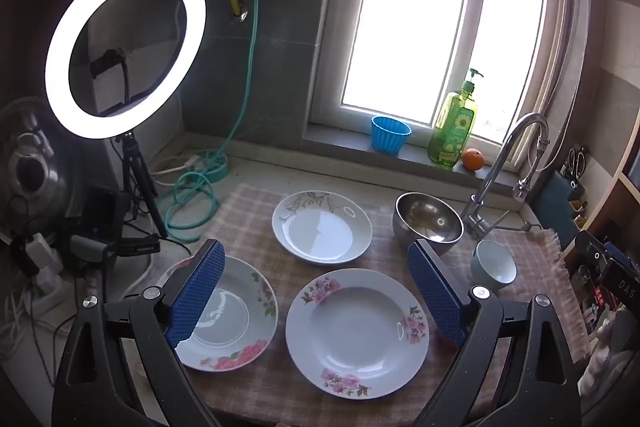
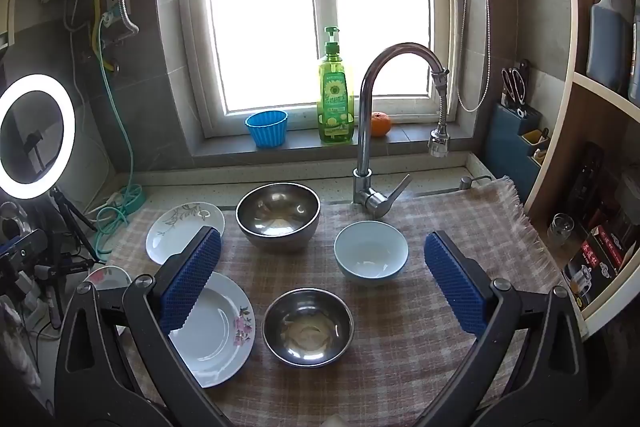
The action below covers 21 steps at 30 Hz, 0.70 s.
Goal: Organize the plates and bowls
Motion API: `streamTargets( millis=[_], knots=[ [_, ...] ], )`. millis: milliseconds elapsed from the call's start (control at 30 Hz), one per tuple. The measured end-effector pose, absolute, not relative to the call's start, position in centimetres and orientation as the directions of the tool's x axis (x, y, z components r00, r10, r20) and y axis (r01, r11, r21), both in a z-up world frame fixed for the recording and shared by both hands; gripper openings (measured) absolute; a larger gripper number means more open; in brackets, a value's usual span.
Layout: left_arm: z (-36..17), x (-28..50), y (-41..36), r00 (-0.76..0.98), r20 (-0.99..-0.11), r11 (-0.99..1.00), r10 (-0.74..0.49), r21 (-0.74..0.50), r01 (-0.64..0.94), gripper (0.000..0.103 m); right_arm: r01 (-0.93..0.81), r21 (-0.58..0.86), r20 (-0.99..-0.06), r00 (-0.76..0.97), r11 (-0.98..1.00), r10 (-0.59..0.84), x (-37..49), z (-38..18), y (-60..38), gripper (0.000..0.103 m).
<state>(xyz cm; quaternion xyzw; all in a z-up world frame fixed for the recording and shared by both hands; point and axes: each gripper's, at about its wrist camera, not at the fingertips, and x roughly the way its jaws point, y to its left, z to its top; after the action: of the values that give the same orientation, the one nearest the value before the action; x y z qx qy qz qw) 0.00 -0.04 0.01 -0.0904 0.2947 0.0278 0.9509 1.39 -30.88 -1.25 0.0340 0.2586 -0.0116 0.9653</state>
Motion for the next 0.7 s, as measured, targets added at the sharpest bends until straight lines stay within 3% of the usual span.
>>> streamTargets(
  millis=[700],
  knots=[
    [-0.11, 0.06, 0.24, 0.829, -0.559, 0.982, 0.003, -0.155, -0.108, 0.093, 0.041, 0.061, -0.501, 0.865, 0.997, -0.005, 1.49, -1.41, -30.90, 0.103]
  ],
)
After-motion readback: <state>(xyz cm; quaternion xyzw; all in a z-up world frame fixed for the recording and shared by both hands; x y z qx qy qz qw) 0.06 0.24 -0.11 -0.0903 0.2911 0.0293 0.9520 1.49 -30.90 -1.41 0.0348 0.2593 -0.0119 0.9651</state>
